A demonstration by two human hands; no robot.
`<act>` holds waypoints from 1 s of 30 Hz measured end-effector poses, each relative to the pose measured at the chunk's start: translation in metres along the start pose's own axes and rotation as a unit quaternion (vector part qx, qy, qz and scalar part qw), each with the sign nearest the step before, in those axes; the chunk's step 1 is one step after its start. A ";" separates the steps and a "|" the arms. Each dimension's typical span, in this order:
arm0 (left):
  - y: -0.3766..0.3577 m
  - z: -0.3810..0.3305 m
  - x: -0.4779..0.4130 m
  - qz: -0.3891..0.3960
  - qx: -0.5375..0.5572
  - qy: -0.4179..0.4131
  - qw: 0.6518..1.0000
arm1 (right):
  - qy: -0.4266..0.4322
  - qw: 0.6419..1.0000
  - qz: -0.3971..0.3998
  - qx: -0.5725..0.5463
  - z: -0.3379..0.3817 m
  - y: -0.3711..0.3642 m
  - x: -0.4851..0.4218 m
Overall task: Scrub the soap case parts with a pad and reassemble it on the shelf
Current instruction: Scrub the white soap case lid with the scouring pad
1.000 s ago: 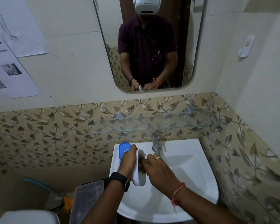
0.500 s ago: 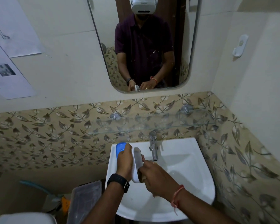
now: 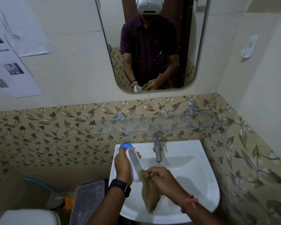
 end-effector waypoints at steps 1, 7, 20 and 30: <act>0.000 -0.004 0.000 -0.005 0.025 -0.003 1.000 | -0.037 0.993 -0.016 -0.111 -0.005 0.002 0.003; -0.002 -0.016 -0.001 -0.022 0.117 -0.047 0.992 | -0.019 0.924 -0.158 -0.347 -0.008 0.000 0.023; -0.030 -0.005 0.012 0.087 -0.093 -0.167 0.978 | 0.036 0.932 -0.280 -0.226 0.024 -0.023 0.002; -0.034 -0.006 0.021 0.167 -0.158 -0.189 0.955 | 0.100 0.944 -0.295 -0.113 0.035 0.027 -0.010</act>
Point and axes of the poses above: each hand's wrist, its own x-axis away from the middle knuckle, its own y-axis out of the back of the hand, z = x × y, the point moved 5 cm from there along -x, towards the middle knuckle, and after that the axes turned 5 degrees about x, right-handed, at the moved point
